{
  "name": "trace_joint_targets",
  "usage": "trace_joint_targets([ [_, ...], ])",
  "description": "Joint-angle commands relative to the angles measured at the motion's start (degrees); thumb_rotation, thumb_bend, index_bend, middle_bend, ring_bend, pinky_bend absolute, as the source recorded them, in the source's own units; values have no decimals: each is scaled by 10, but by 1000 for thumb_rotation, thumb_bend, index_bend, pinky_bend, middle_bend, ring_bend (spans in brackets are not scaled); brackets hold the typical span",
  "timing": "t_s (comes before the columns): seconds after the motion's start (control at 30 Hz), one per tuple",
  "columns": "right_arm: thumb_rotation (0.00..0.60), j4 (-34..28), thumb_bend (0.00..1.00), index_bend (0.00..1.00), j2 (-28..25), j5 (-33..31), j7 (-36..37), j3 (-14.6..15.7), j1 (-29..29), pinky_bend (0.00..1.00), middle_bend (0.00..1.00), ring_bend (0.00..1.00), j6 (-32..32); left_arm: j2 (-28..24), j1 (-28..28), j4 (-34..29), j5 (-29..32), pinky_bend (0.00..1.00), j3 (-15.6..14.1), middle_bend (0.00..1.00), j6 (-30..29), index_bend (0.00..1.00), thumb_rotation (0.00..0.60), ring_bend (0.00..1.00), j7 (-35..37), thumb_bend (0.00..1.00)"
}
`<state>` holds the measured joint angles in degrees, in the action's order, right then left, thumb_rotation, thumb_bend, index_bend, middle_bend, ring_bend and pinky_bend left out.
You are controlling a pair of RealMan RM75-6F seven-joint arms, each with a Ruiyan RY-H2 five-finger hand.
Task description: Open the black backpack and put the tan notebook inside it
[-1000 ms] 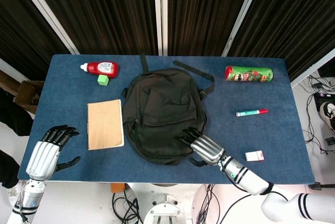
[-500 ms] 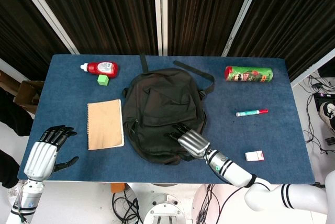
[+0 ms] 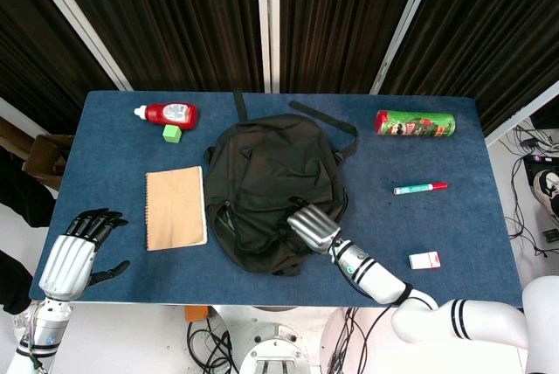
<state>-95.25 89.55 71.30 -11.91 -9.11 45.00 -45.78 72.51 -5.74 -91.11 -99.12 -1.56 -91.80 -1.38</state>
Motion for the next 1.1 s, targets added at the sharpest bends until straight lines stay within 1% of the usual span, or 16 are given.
trace_joint_targets([
  [0.03, 600, -8, 457, 635, -3, -26, 22, -16, 5, 163, 542, 286, 6, -4, -6, 1, 0, 215, 0, 243, 10, 306, 600, 189, -3, 65],
  [0.17, 600, -9, 466, 654, 8, -74, 32, -36, 9, 174, 552, 303, -1, -4, -15, 3, 0, 215, -1, 244, 27, 306, 600, 189, -6, 65],
  [0.3, 600, -25, 451, 651, 0, -127, 58, -52, 20, 174, 540, 296, 26, -3, -22, 3, -4, 215, -2, 243, 37, 306, 600, 189, -9, 65],
  [0.37, 600, -29, 446, 638, -8, -137, 59, -53, 24, 174, 527, 295, 32, -3, -23, 4, -7, 215, -4, 243, 39, 306, 600, 189, -11, 65],
  [0.57, 600, -43, 489, 570, -34, -150, 61, -46, 32, 173, 496, 295, 46, 2, -25, 7, -11, 215, -7, 243, 40, 306, 600, 189, -10, 65],
  [0.7, 600, -50, 585, 524, -51, -155, 59, -40, 40, 151, 477, 289, 56, 3, -25, 9, -13, 215, -8, 243, 38, 306, 600, 189, -10, 65],
  [0.87, 600, -48, 599, 517, -53, -162, 53, -36, 51, 146, 475, 288, 54, 5, -27, 10, -14, 215, -9, 243, 39, 306, 600, 189, -12, 65],
  [1.0, 600, -39, 602, 536, -36, -177, 58, -43, 53, 146, 476, 288, 31, 7, -30, 14, -14, 215, -9, 244, 43, 305, 600, 189, -14, 65],
  [1.1, 600, -30, 602, 584, -9, -219, 71, -63, 48, 147, 480, 289, -12, 15, -37, 31, -10, 215, -7, 244, 54, 305, 600, 189, -9, 64],
])
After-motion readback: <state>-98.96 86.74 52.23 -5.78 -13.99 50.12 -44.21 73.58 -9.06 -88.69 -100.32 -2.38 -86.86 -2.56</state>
